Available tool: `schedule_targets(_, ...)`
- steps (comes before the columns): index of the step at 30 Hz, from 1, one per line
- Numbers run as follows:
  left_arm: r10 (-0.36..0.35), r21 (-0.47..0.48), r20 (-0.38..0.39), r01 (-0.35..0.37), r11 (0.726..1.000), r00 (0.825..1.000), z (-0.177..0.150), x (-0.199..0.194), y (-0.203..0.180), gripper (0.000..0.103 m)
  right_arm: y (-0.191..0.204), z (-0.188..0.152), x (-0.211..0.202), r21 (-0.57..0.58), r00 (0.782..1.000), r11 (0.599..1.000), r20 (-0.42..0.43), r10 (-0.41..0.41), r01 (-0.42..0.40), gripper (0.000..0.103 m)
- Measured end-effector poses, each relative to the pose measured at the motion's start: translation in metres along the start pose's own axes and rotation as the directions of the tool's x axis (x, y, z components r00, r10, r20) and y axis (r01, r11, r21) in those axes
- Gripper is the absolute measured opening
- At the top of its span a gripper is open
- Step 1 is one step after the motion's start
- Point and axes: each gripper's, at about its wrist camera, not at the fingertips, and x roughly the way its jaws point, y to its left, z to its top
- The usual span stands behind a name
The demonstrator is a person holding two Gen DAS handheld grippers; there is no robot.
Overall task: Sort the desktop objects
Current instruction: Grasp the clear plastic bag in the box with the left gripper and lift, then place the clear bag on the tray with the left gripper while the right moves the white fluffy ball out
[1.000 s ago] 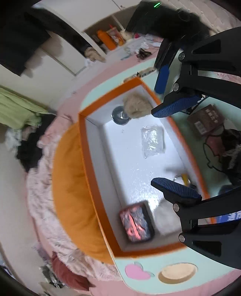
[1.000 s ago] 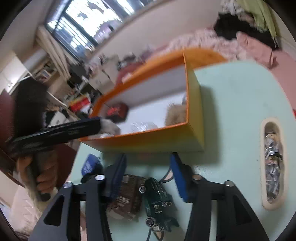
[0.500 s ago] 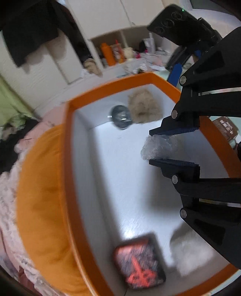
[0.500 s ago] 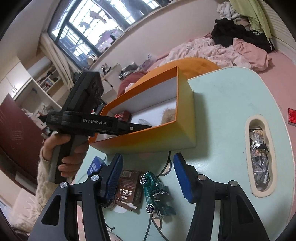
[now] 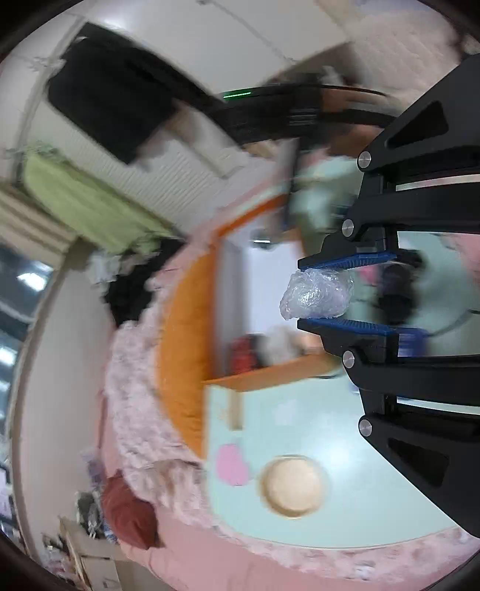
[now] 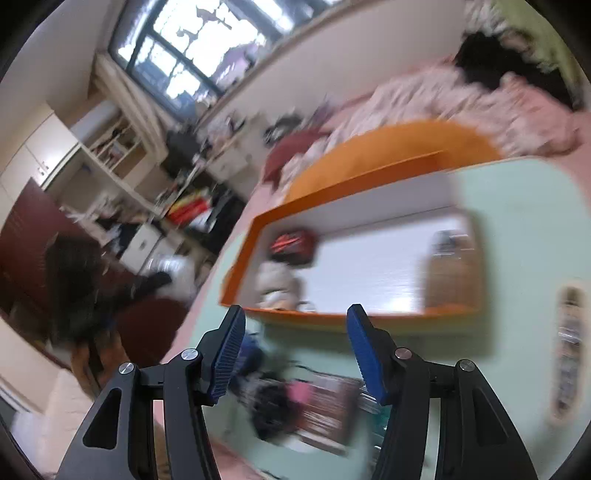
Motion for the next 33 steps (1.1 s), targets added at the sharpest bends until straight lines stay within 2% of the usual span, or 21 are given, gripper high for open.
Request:
schedule_targets(3,0.040,0.083,-0.127,-0.030,0.996,0.991,-0.026,0.030,-0.013,0.025,0.015,0.032,0.047,0.015,0.991,0.998,-0.122,-0.054,0.056,0.057)
schedule_targets(6,0.105,0.121,-0.134,-0.089,0.989,0.985,-0.037,0.051,-0.018,0.025,0.025,0.048,0.083,0.006,0.977,0.996,-0.196,-0.089,0.092,0.057)
schedule_targets(9,0.072,0.081,-0.076,-0.066,0.995,0.994,-0.034,0.062,-0.016,0.027,0.031,0.052,0.118,-0.027,0.957,0.992,-0.260,-0.129,0.127,0.057)
schedule_targets(10,0.047,0.063,-0.056,-0.044,0.997,0.997,-0.033,0.065,-0.015,0.032,0.033,0.048,0.132,-0.055,0.943,0.987,-0.292,-0.159,0.149,0.057)
schedule_targets(11,0.029,0.046,-0.051,-0.026,0.999,0.998,-0.032,0.070,-0.013,0.046,0.033,0.046,0.138,-0.064,0.937,0.985,-0.305,-0.171,0.159,0.053)
schedule_targets(13,0.023,0.019,-0.069,-0.021,1.000,0.997,-0.033,0.081,-0.009,0.060,0.029,0.040,0.155,-0.068,0.920,0.981,-0.340,-0.194,0.182,0.033)
schedule_targets(14,0.022,0.014,-0.065,-0.021,1.000,0.998,-0.033,0.082,-0.007,0.060,0.027,0.039,0.158,-0.069,0.920,0.980,-0.339,-0.197,0.184,0.029)
schedule_targets(18,0.007,0.028,0.026,-0.007,1.000,1.000,-0.029,0.063,-0.005,0.061,0.015,0.040,0.137,-0.021,0.953,0.990,-0.269,-0.137,0.137,0.028)
schedule_targets(20,0.003,0.027,0.056,-0.005,1.000,0.998,-0.025,0.053,-0.002,0.067,0.016,0.042,0.108,-0.027,0.974,0.994,-0.196,-0.110,0.106,0.028)
schedule_targets(24,0.007,-0.005,0.126,-0.006,1.000,0.992,-0.016,0.031,0.009,0.067,0.029,0.029,0.043,-0.078,0.994,0.995,-0.078,-0.072,0.066,0.028)
schedule_targets(27,0.063,-0.028,0.153,-0.059,0.998,0.986,-0.012,0.017,0.010,0.067,0.040,0.007,0.012,-0.118,0.997,0.993,-0.067,-0.037,0.029,0.028)
schedule_targets(30,0.085,0.000,0.178,-0.086,0.996,0.980,0.001,0.010,0.007,0.067,0.049,-0.024,0.007,-0.172,0.993,0.985,-0.111,-0.029,0.009,0.029)
schedule_targets(33,0.123,0.048,0.097,-0.128,0.991,0.988,0.025,0.027,-0.012,0.067,0.047,-0.052,0.010,-0.221,0.987,0.973,-0.127,-0.102,0.072,0.029)
